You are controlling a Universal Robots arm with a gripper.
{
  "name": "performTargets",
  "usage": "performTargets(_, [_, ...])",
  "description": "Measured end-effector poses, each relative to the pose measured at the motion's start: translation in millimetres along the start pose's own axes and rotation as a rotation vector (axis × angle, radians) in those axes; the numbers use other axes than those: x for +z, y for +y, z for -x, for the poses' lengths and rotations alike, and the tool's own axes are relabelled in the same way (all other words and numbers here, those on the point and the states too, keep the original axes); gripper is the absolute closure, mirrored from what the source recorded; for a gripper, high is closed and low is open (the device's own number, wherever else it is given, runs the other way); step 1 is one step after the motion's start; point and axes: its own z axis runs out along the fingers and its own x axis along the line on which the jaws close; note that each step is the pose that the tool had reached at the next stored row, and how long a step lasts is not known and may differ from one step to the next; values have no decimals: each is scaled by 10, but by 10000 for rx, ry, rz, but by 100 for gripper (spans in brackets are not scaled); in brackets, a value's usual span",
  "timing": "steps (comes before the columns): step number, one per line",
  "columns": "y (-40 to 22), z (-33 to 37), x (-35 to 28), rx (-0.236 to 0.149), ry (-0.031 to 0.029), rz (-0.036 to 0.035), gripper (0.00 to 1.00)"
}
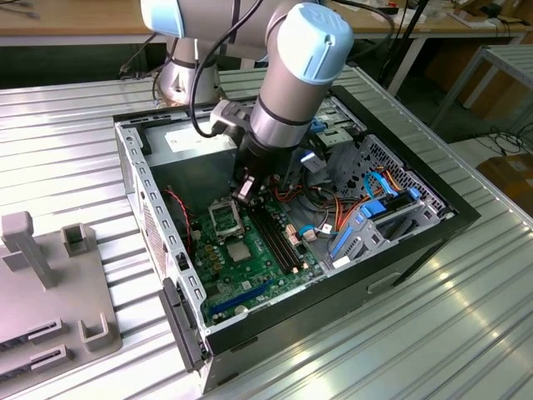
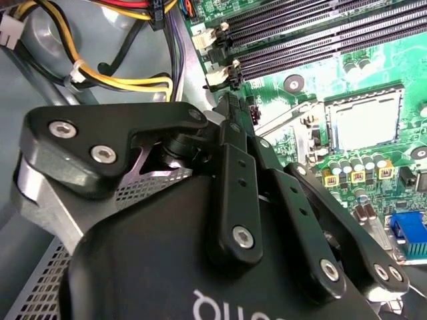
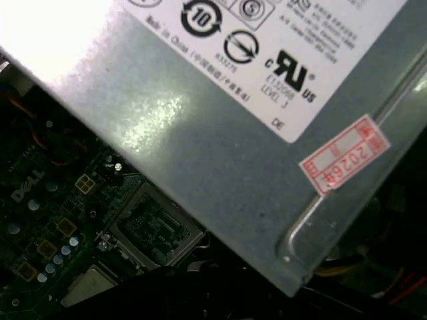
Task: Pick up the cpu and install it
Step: 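Close the cpu cover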
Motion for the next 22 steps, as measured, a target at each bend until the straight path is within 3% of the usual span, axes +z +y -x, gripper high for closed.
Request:
performTargets(9, [-2, -9, -78, -4, -1, 0, 89])
performTargets(13, [-6, -14, -100, -6, 26, -27, 89])
performTargets(22, [-10, -20, -149, -14, 188, -208, 89])
